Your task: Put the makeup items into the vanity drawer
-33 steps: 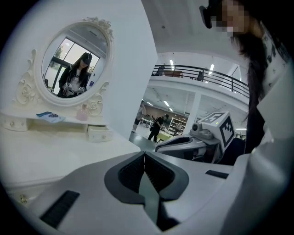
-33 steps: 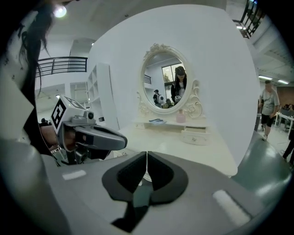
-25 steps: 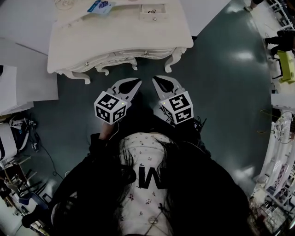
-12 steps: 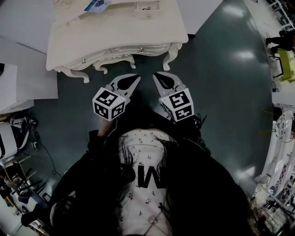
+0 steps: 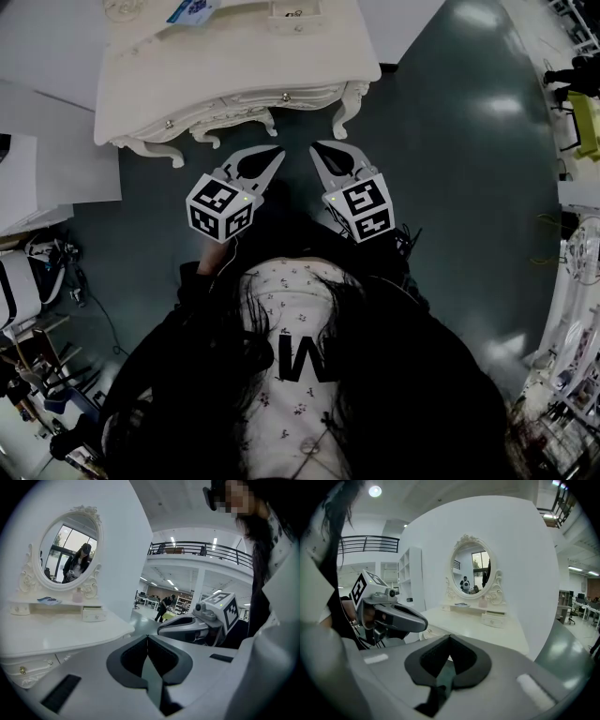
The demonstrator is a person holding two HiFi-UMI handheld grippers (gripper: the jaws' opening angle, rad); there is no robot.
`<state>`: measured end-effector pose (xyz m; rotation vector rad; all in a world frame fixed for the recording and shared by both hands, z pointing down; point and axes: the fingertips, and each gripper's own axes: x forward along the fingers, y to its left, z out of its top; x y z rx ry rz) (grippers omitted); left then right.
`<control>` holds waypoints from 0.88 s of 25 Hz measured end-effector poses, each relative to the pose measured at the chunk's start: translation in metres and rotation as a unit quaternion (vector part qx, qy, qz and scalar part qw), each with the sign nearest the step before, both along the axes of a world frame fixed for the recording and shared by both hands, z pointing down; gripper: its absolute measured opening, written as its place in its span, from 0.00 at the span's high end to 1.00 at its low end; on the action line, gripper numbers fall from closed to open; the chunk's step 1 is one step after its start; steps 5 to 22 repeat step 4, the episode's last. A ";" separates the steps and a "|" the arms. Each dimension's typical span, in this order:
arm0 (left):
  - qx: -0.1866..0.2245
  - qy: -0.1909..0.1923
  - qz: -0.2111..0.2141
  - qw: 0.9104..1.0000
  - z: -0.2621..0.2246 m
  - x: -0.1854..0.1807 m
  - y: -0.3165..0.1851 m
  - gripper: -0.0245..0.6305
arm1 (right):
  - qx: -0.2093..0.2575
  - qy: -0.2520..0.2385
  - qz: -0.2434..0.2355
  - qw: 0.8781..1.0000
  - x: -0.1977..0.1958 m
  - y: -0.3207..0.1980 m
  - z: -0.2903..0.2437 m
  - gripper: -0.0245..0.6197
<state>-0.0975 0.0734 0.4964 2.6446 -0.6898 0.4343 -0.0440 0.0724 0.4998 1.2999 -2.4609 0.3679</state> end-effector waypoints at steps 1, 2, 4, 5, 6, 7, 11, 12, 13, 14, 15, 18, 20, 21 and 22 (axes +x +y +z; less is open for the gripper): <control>0.000 -0.001 -0.002 1.000 0.001 0.000 0.000 0.96 | 0.000 -0.001 -0.001 1.000 0.001 0.001 0.001 0.95; 0.000 -0.001 -0.005 1.000 0.001 0.002 0.001 0.96 | 0.000 -0.001 -0.003 1.000 0.003 0.001 0.002 0.95; 0.000 -0.003 -0.009 1.000 0.003 0.008 0.002 0.96 | 0.000 -0.002 -0.006 1.000 0.008 0.003 0.004 0.95; 0.000 -0.003 -0.009 1.000 0.003 0.008 0.002 0.96 | 0.000 -0.002 -0.006 1.000 0.008 0.003 0.004 0.95; 0.000 -0.003 -0.009 1.000 0.003 0.008 0.002 0.96 | 0.000 -0.002 -0.006 1.000 0.008 0.003 0.004 0.95; 0.000 -0.003 -0.009 1.000 0.003 0.008 0.002 0.96 | 0.000 -0.002 -0.006 1.000 0.008 0.003 0.004 0.95; 0.000 -0.003 -0.009 1.000 0.003 0.008 0.002 0.96 | 0.000 -0.002 -0.006 1.000 0.008 0.003 0.004 0.95; 0.000 -0.003 -0.009 1.000 0.003 0.008 0.002 0.96 | 0.000 -0.002 -0.006 1.000 0.008 0.003 0.004 0.95; 0.000 -0.003 -0.009 1.000 0.003 0.008 0.002 0.96 | 0.000 -0.002 -0.006 1.000 0.008 0.003 0.004 0.95; 0.000 -0.003 -0.009 1.000 0.003 0.008 0.002 0.96 | 0.000 -0.002 -0.006 1.000 0.008 0.003 0.004 0.95; 0.000 -0.003 -0.009 1.000 0.003 0.008 0.002 0.96 | 0.000 -0.002 -0.006 1.000 0.008 0.003 0.004 0.95; 0.000 -0.003 -0.009 1.000 0.003 0.008 0.002 0.96 | 0.000 -0.002 -0.006 1.000 0.008 0.003 0.004 0.95; 0.000 -0.003 -0.009 1.000 0.003 0.008 0.002 0.96 | 0.000 -0.002 -0.006 1.000 0.008 0.003 0.004 0.95; 0.000 -0.003 -0.009 1.000 0.003 0.008 0.002 0.96 | 0.000 -0.002 -0.006 1.000 0.008 0.003 0.004 0.95; 0.000 -0.003 -0.009 1.000 0.003 0.008 0.002 0.96 | 0.000 -0.002 -0.006 1.000 0.008 0.003 0.004 0.95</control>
